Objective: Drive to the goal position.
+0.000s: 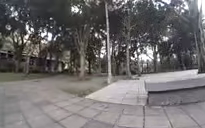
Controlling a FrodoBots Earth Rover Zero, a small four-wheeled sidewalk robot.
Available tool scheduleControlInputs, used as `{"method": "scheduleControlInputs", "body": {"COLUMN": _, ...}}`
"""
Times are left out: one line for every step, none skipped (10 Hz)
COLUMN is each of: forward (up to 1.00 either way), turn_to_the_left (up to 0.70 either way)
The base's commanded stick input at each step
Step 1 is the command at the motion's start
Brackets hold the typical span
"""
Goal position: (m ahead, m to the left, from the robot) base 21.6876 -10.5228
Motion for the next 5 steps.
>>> {"method": "scheduleControlInputs", "body": {"forward": 0.7, "turn_to_the_left": 0.0}}
{"method": "scheduleControlInputs", "body": {"forward": 0.7, "turn_to_the_left": 0.0}}
{"method": "scheduleControlInputs", "body": {"forward": 0.7, "turn_to_the_left": -0.01}}
{"method": "scheduleControlInputs", "body": {"forward": 0.7, "turn_to_the_left": -0.14}}
{"method": "scheduleControlInputs", "body": {"forward": 0.7, "turn_to_the_left": -0.14}}
